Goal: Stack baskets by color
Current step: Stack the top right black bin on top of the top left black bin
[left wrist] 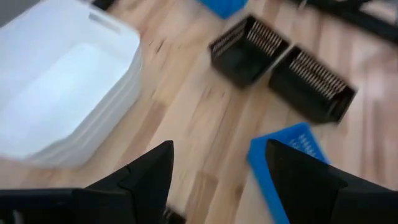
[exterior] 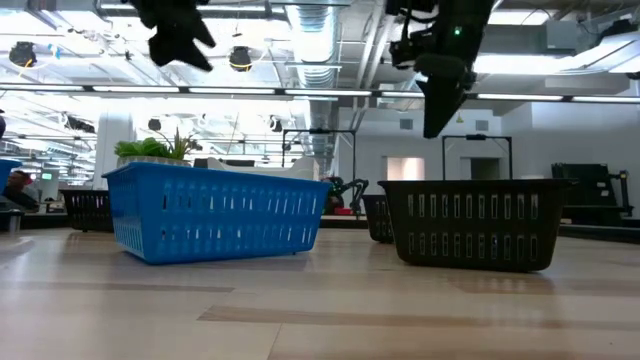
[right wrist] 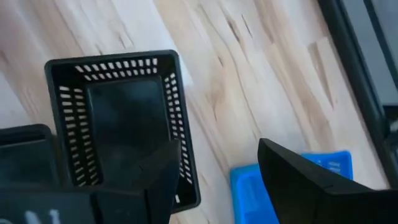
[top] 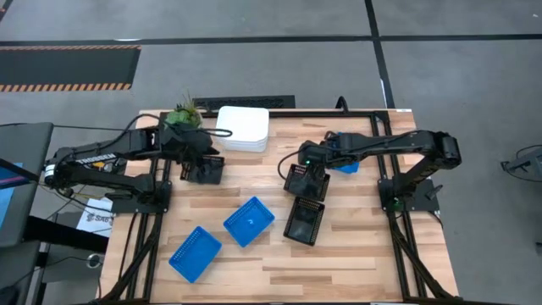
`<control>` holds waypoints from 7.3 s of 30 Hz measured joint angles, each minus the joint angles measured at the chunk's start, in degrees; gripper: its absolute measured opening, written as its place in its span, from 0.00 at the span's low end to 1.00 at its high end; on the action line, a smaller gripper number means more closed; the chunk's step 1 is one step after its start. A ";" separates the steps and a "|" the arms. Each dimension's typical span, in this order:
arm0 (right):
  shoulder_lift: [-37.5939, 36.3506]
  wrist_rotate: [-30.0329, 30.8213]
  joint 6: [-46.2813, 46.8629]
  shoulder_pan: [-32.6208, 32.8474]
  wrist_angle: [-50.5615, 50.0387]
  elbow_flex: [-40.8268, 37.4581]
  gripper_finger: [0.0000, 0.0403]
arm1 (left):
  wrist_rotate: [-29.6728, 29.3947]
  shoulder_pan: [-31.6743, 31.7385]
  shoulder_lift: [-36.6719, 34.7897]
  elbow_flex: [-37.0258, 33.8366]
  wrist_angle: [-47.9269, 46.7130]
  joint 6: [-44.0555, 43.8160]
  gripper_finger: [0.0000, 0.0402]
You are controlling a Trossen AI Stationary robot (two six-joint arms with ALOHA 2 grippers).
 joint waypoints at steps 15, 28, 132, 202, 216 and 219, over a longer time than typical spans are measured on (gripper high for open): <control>-0.68 -1.49 3.84 2.10 0.33 0.04 0.59 | -2.20 0.01 -0.24 -15.06 6.00 -0.19 0.60; -0.68 -2.97 4.72 2.05 1.96 0.04 0.59 | -3.38 0.02 -0.50 -15.06 6.13 2.32 0.60; -18.85 -3.85 10.99 10.59 11.25 8.72 0.59 | -2.72 0.19 37.84 -0.09 42.52 9.30 0.60; -12.04 6.27 13.25 26.79 3.83 8.61 0.59 | -7.90 -1.08 26.20 16.20 -17.15 14.63 0.00; -12.01 8.02 12.13 26.73 2.71 8.61 0.59 | -15.06 0.16 10.00 16.12 -35.68 11.92 0.00; -11.73 8.26 11.86 26.62 2.70 8.61 0.59 | -15.05 1.42 9.58 14.51 -35.64 12.58 0.00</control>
